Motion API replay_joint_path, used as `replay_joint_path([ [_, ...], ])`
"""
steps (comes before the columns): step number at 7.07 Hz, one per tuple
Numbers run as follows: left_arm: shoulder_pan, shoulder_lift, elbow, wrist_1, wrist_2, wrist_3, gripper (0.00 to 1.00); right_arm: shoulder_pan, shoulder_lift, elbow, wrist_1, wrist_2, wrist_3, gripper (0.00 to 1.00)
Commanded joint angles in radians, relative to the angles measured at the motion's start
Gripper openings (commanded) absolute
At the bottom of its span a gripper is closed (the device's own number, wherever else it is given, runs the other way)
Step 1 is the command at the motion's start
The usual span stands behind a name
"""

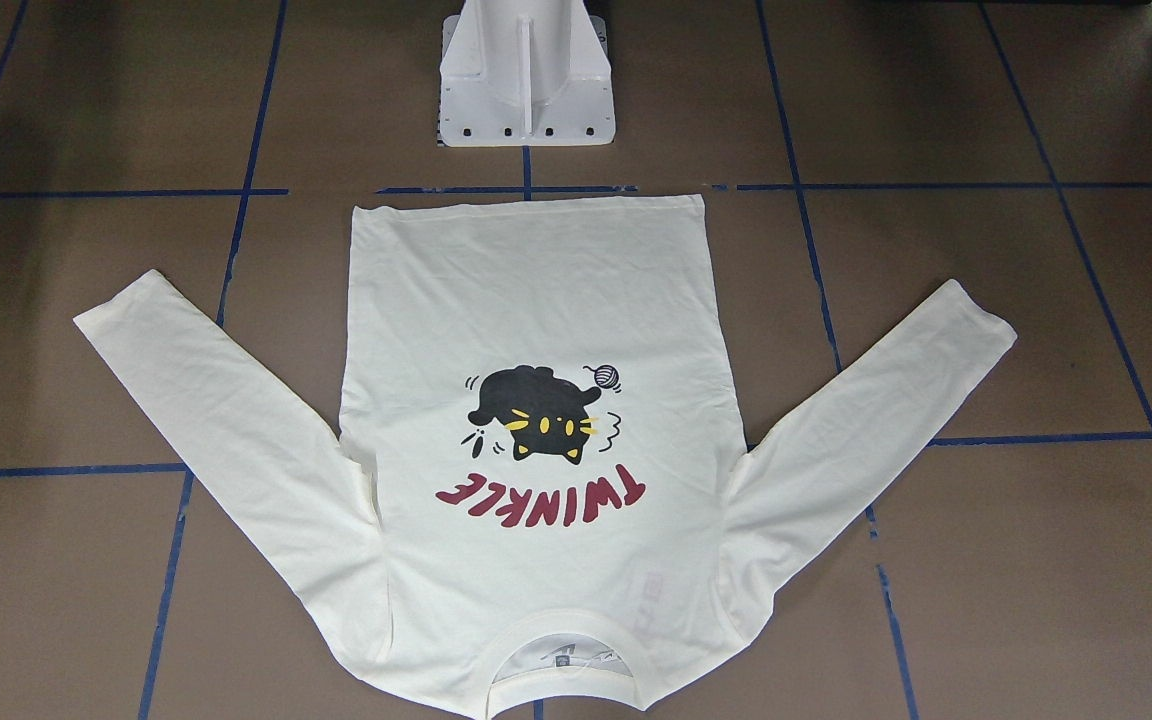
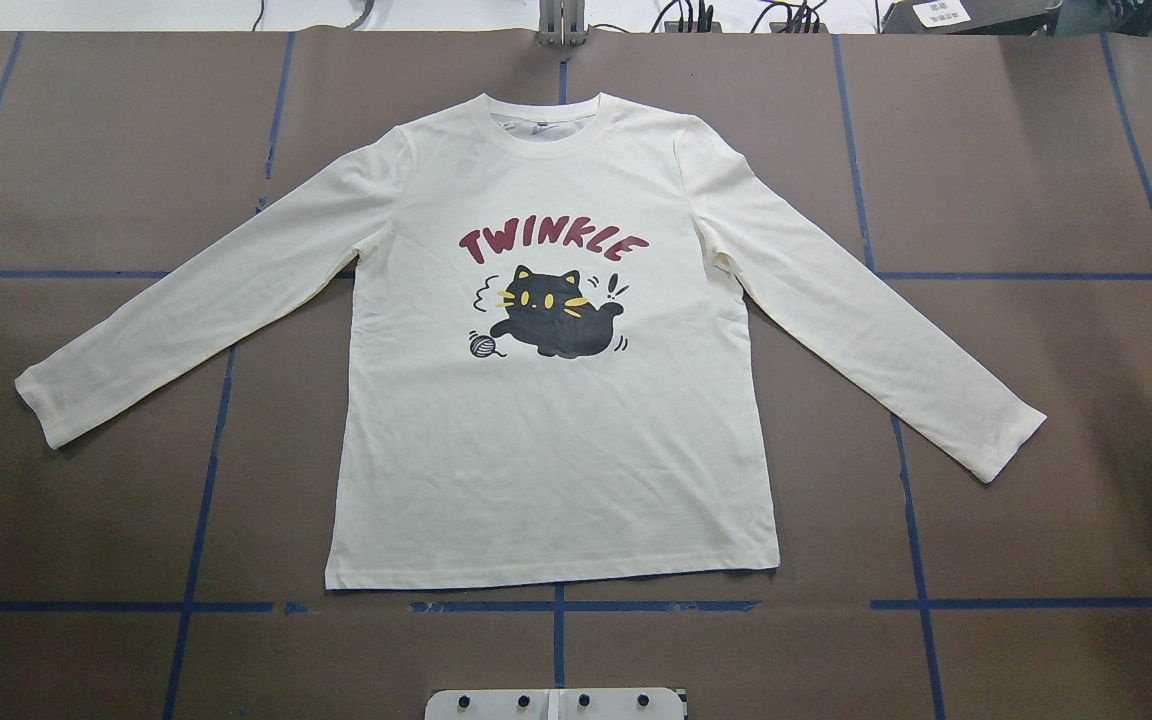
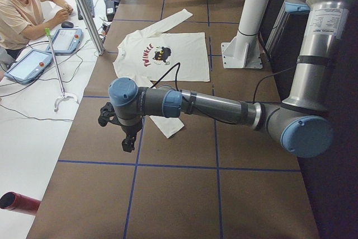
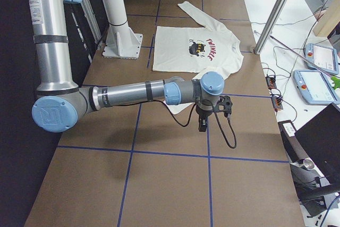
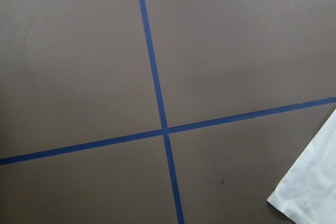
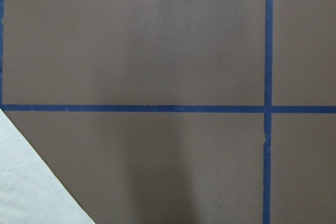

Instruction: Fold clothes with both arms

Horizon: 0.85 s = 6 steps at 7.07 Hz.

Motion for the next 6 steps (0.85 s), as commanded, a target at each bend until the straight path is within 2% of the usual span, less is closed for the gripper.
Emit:
replay_joint_path([
  [1, 0.001, 0.044, -0.086, 0.038, 0.008, 0.011, 1.00, 0.003, -0.024, 0.005, 0.022, -0.005, -0.016, 1.00],
  [2, 0.008, 0.077, -0.129, 0.044, 0.012, 0.010, 1.00, 0.005, -0.024, 0.005, 0.030, -0.005, -0.016, 1.00],
  [3, 0.023, 0.079, -0.143, 0.046, 0.107, 0.001, 1.00, 0.003, -0.049, 0.009, 0.071, -0.009, -0.002, 1.00],
  [4, 0.026, 0.091, -0.146, 0.043, 0.127, 0.002, 1.00, -0.009, -0.076, 0.008, 0.190, -0.007, -0.004, 1.00],
  [5, 0.029, 0.108, -0.146, 0.033, 0.126, 0.013, 1.00, -0.076, -0.117, 0.005, 0.312, -0.012, 0.037, 1.00],
  [6, 0.031, 0.113, -0.157, 0.029, 0.121, 0.013, 1.00, -0.178, -0.134, 0.005, 0.380, -0.037, 0.171, 1.00],
])
